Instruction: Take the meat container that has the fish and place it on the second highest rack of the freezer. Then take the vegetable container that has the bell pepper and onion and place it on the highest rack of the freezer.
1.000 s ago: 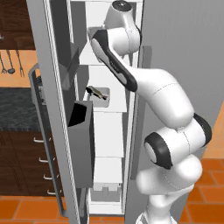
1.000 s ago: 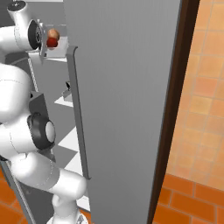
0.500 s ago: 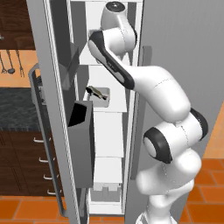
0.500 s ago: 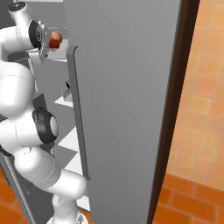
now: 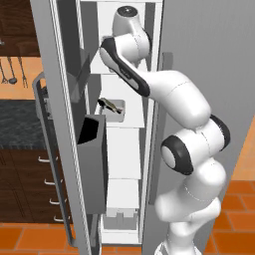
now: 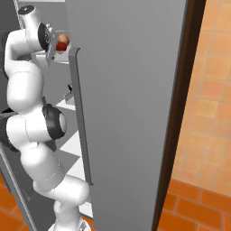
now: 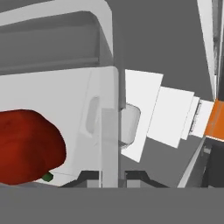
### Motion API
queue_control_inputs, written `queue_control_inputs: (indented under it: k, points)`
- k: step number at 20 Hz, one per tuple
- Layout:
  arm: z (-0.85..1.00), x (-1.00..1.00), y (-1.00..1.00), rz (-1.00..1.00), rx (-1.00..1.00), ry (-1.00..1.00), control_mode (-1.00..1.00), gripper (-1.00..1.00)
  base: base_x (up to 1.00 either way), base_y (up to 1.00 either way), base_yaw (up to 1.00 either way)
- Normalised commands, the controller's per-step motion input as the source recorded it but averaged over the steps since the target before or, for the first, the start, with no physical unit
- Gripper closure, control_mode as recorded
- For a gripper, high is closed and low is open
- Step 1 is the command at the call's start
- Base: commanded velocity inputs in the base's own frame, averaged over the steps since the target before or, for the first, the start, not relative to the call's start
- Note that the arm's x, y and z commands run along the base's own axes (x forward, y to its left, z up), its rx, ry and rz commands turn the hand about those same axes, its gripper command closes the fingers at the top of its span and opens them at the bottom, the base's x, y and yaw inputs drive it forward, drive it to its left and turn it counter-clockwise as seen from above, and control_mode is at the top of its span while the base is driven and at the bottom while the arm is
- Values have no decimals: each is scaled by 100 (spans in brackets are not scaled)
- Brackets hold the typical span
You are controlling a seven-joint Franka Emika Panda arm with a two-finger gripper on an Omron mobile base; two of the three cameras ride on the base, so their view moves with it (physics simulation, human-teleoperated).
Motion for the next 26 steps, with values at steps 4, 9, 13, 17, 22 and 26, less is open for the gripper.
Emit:
queue_control_inputs:
  k: [4,9,13,17,22,26]
  points:
    - [0,51,0,-1,0,3,-100,100,0,0,0]
    - [0,57,0,-1,0,4,-100,100,0,0,0]
    - [0,82,0,-5,-3,8,-100,-100,0,0,0]
    - [-4,56,0,-13,-3,3,-100,-100,0,0,0]
    - [5,11,1,-6,-3,-1,-100,-100,0,0,0]
    - [19,-92,1,12,0,-10,-100,-100,0,0,0]
